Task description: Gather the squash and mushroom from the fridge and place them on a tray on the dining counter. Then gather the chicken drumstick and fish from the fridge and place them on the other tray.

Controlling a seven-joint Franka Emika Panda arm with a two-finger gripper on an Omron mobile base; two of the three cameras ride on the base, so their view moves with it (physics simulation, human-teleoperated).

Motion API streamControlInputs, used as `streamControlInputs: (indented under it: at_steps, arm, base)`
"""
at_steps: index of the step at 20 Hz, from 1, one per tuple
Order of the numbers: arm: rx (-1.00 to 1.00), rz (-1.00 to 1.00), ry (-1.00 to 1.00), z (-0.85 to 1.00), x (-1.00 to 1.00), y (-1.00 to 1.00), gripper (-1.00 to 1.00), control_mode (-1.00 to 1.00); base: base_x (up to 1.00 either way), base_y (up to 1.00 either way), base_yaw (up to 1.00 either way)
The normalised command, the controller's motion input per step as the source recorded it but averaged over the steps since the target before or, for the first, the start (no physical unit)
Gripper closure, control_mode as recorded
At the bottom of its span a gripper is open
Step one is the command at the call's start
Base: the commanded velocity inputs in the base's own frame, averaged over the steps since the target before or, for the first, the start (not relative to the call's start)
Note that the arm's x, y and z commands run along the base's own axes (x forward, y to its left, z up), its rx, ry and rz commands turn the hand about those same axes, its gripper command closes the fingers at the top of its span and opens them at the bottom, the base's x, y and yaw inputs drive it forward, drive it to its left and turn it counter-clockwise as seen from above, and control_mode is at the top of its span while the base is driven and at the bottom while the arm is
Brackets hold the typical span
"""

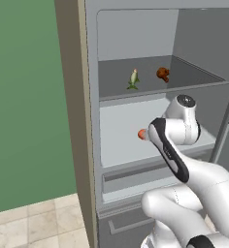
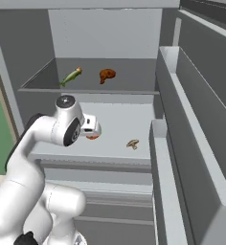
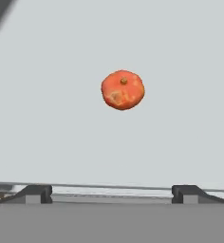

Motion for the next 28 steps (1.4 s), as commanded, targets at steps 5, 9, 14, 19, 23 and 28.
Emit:
streamControlInputs:
  at_steps: [5,9,14,19,23,28]
  arm:
    - [0.0,-0.01,0.0,-0.19,0.39,0.11,-1.0,-1.0]
    - [0.0,-0.01,0.0,-0.1,0.35,0.0,-1.0,-1.0]
    - [0.0,-0.04,0.0,-0.09,0.28,0.0,-1.0,-1.0]
    - [0.0,-0.04,0.0,-0.18,0.29,0.0,-1.0,-1.0]
    - [0.0,-0.03,0.0,-0.22,0.2,0.0,-1.0,-1.0]
    - [0.0,-0.02,0.0,-0.14,0.23,0.0,-1.0,-1.0]
  base:
    - [0.0,0.0,0.0]
    - [0.0,0.0,0.0]
    - [0.0,0.0,0.0]
    - [0.0,0.0,0.0]
    - [0.0,0.0,0.0]
    - [0.0,0.0,0.0]
